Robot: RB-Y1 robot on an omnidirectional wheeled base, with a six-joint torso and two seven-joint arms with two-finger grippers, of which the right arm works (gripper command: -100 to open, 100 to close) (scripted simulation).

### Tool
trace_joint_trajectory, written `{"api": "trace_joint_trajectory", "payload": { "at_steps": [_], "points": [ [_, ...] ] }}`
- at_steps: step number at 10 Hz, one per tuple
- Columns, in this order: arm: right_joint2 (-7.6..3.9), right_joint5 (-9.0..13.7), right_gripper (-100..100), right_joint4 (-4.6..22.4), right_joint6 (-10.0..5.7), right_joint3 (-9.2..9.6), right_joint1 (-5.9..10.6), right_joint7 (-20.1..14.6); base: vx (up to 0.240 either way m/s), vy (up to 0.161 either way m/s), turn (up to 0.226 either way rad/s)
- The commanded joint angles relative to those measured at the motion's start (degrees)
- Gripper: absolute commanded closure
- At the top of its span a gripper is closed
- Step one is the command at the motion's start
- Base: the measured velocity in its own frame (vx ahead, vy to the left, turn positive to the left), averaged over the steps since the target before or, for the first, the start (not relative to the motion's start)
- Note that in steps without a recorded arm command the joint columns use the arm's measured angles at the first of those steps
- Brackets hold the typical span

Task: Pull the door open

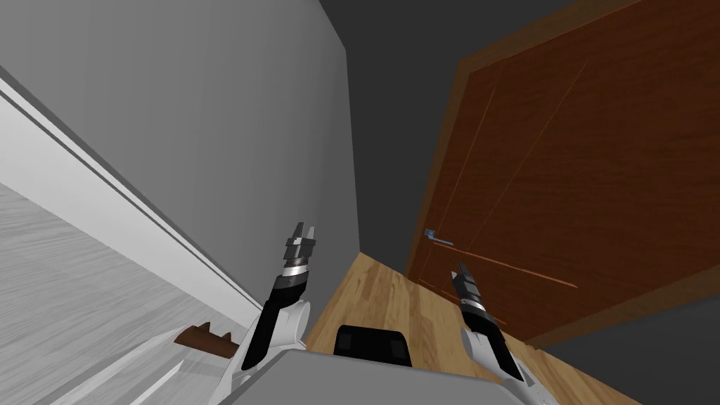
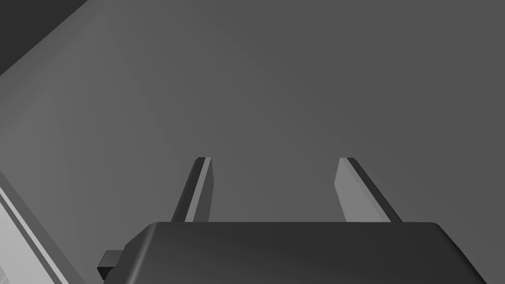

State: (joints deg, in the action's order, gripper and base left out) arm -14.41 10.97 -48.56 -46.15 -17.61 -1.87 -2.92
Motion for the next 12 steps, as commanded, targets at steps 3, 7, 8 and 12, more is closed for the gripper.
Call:
{"api": "trace_joint_trajectory", "payload": {
  "at_steps": [3, 7, 8, 12],
  "points": [
    [-0.87, 0.69, -100, 6.27, -1.66, -0.82, 2.04, -0.75, 0.073, -0.026, 0.070],
    [-1.30, 1.08, -100, 9.26, -2.28, -1.29, 2.97, -1.14, 0.054, -0.015, 0.040],
    [-1.51, 1.27, -100, 10.73, -2.59, -1.52, 3.44, -1.33, 0.050, -0.019, 0.052],
    [-2.05, 1.78, -100, 14.59, -3.40, -2.13, 4.66, -1.84, 0.053, -0.020, 0.046]
  ]
}}
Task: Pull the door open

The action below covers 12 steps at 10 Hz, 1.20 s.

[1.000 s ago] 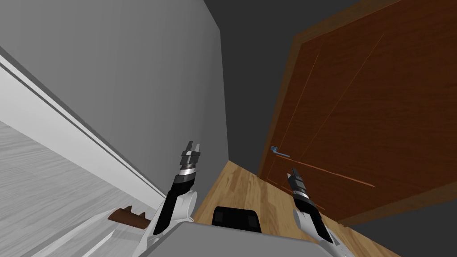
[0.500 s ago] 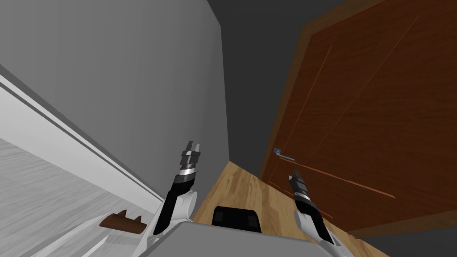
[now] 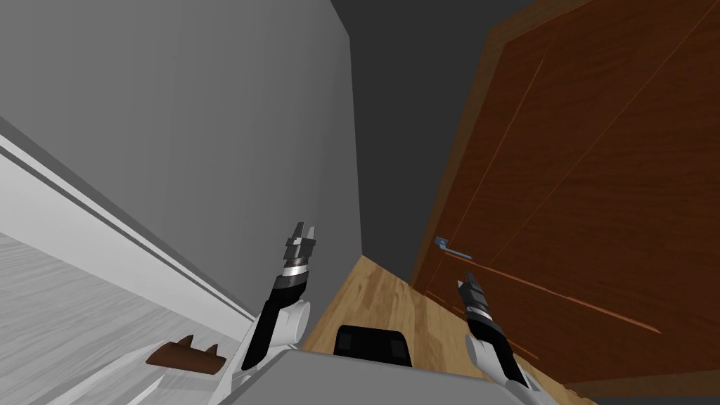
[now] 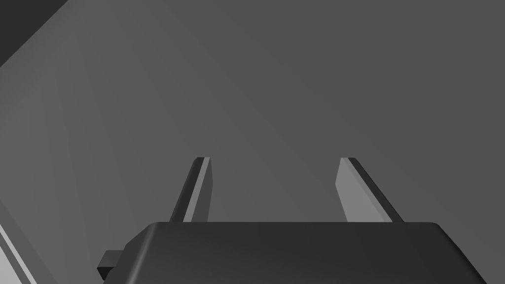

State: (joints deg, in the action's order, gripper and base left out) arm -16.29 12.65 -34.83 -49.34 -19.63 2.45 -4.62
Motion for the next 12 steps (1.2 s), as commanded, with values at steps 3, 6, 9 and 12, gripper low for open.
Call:
{"api": "trace_joint_trajectory", "payload": {
  "at_steps": [3, 6, 9, 12],
  "points": [
    [-0.77, 0.67, -100, 5.16, -1.11, -0.80, 1.70, -0.70, 0.074, -0.025, 0.068],
    [-1.42, 1.30, -100, 9.91, -2.11, -1.55, 3.20, -1.33, 0.106, -0.056, 0.077],
    [-1.15, 1.37, -100, 8.76, -1.61, -1.68, 2.79, -0.96, 0.109, -0.070, 0.018],
    [-1.09, 1.52, -100, 8.97, -1.55, -1.92, 2.92, -0.73, 0.143, -0.108, 0.024]
  ]
}}
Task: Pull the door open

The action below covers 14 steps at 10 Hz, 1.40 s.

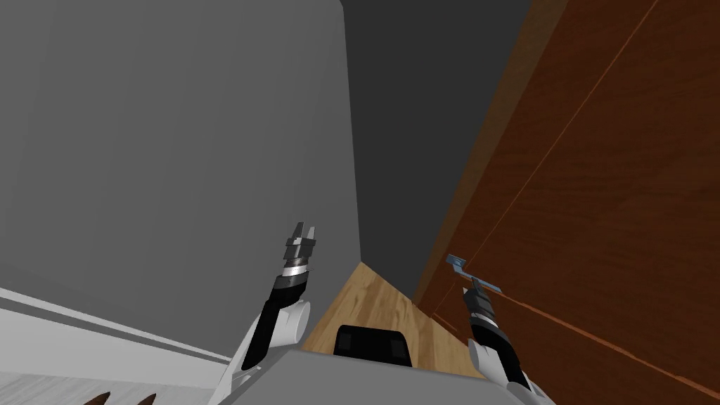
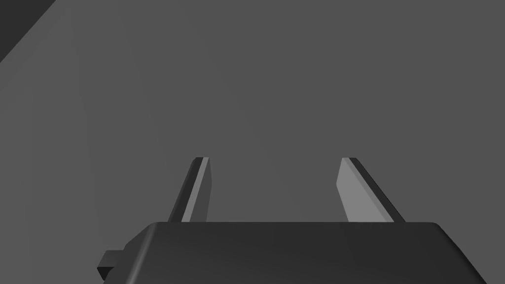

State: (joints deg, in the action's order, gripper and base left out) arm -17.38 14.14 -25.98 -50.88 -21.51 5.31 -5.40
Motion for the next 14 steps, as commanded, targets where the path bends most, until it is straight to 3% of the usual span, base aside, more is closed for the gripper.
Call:
{"api": "trace_joint_trajectory", "payload": {
  "at_steps": [1, 4, 5, 10, 14],
  "points": [
    [0.02, 0.11, -100, 0.22, 0.03, -0.16, 0.13, 0.16, 0.155, -0.139, 0.019],
    [0.01, 0.18, -100, 0.52, -0.05, -0.27, 0.28, 0.24, 0.144, -0.104, 0.023],
    [0.01, 0.18, 100, 0.52, -0.05, -0.27, 0.28, 0.24, -0.009, 0.005, -0.006],
    [0.01, 0.18, 100, 0.52, -0.05, -0.27, 0.28, 0.24, -0.017, 0.010, -0.003],
    [0.17, -1.83, 100, -0.10, -0.10, 2.53, 0.31, -1.37, -0.211, -0.021, 0.060]
  ]
}}
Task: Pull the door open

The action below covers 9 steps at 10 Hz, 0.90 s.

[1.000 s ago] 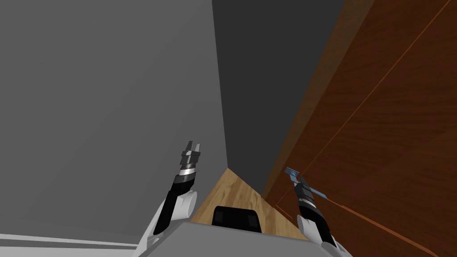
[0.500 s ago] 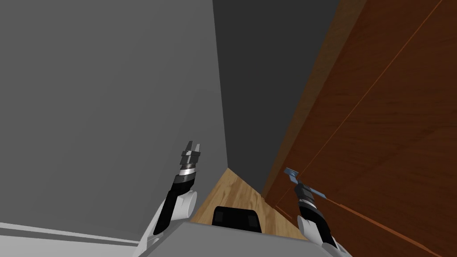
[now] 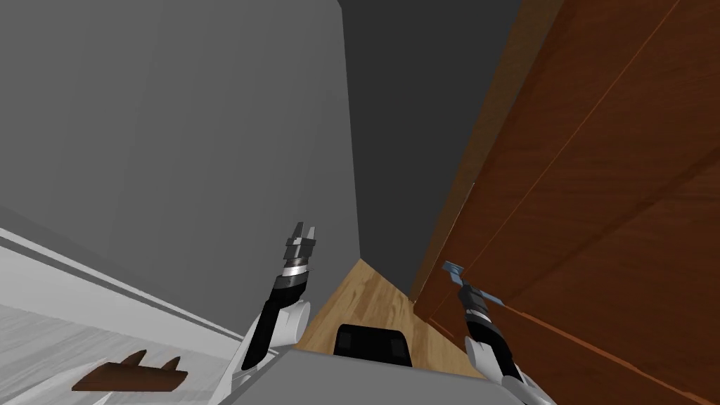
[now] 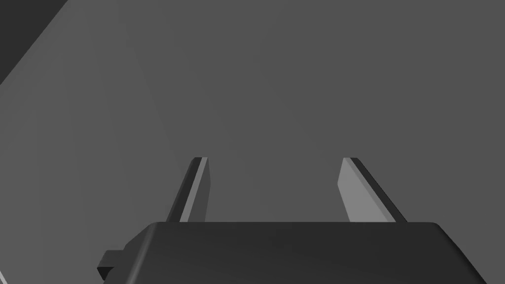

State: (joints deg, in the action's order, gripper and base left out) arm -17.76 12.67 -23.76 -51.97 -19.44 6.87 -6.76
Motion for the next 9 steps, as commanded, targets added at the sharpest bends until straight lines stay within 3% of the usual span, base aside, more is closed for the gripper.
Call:
{"api": "trace_joint_trajectory", "payload": {
  "at_steps": [1, 3, 7, 8, 9],
  "points": [
    [0.54, -0.36, 100, -2.32, 0.99, 0.46, -1.25, -0.01, -0.153, 0.000, 0.035],
    [0.65, -1.82, 100, -2.86, 0.86, 2.53, -1.11, -1.21, -0.225, -0.001, 0.049],
    [0.76, -3.19, 100, -3.36, 0.74, 4.46, -0.99, -2.32, -0.190, -0.009, 0.042],
    [0.57, -2.97, 100, -3.10, 0.78, 4.13, -0.90, -2.19, -0.088, 0.003, 0.012],
    [0.61, -3.77, 100, -3.08, 0.52, 5.29, -0.96, -2.94, -0.148, 0.000, 0.047]
  ]
}}
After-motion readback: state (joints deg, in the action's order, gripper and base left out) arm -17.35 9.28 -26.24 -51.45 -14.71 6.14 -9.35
